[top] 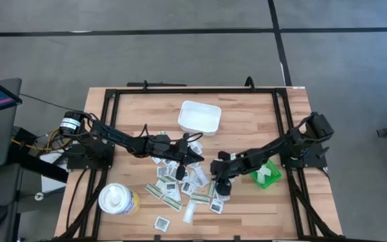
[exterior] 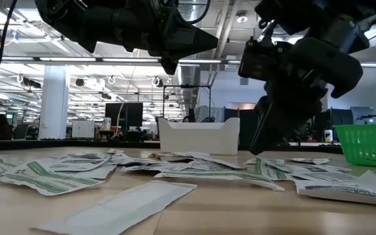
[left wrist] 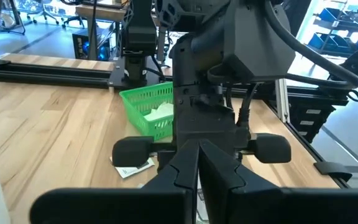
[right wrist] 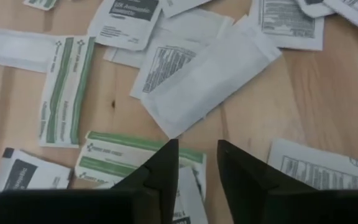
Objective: Pick & Place First Aid Supplies
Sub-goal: Put the bandage pack into the green bin
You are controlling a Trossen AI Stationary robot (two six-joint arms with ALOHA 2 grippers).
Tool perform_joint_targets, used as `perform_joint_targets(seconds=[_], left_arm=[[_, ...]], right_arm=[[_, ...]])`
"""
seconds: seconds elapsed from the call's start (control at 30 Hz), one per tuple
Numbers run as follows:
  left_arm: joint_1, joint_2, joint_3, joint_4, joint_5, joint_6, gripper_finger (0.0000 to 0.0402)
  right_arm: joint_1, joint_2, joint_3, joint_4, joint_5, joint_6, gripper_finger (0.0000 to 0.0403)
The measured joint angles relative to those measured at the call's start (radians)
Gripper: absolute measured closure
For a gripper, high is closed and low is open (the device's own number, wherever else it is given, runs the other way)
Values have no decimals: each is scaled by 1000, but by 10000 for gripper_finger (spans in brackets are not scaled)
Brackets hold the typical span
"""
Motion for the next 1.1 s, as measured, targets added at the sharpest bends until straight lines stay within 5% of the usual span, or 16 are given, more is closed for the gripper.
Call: perform_joint_targets(seconds=[0.3,0.93,1.1], left_arm=[[0,0,0,0,0,0,389],[0,0,0,0,0,0,389],[0,0,0,0,0,0,389]], right_arm=[[0,12,0,-25,-13,14,283],[-29,71,2,27,-77,-47,394],[-29,71,1,31,-78,-51,397]])
